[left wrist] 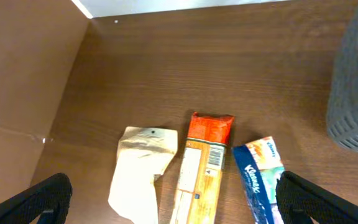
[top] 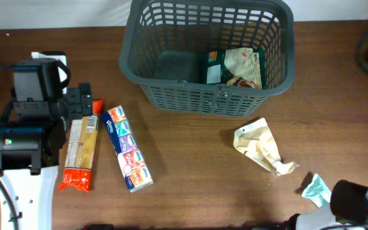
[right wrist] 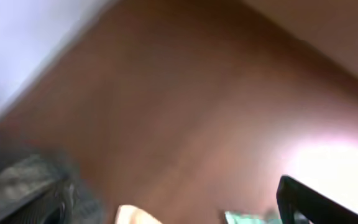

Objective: Pack container
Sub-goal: 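Open the right gripper to drop the bag in, then withdraw, then lower the right gripper onto the crumpled beige paper bag and grasp it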

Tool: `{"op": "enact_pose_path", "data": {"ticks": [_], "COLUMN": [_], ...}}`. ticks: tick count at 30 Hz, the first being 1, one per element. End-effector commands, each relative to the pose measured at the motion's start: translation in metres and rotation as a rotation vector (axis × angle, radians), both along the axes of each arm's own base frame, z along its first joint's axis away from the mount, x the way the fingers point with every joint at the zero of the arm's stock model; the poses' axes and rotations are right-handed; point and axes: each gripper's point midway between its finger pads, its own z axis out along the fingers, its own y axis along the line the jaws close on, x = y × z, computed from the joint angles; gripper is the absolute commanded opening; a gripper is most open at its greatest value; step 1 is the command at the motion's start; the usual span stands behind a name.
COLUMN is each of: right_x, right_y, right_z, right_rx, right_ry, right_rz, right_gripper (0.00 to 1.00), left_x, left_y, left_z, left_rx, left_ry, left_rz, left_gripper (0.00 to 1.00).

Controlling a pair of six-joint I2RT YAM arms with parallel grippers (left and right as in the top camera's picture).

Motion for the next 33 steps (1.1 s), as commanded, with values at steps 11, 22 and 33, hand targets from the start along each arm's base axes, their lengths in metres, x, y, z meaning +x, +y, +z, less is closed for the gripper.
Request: {"op": "enact_pose_path", "data": {"ticks": [11,22,33], "right_x": [-0.056,-0.075,-0.042], "right_y": [0.012,0.081,0.1], "right_z": [-0.189,-0.291,-0.318], "right_rx": [0.386,0.52,0.399], "right_ry": [0.539,0.727,0.605], "right_rz": [-0.045,0.635,1.111], "right_gripper": [0.99,0.99,0.99], "left_x": [0.001,0.003,0.004], "left_y": [0.004,0.001,-0.003], "left_z": [0.004,0.004,0.004], "left_rx": [0.013,-0.003,-0.018], "left_ry": [-0.012,-0.02,-0.021], "left_rz": [0.001,-0.016,-0.032], "left_gripper": [0.99,0.99,0.99]}}
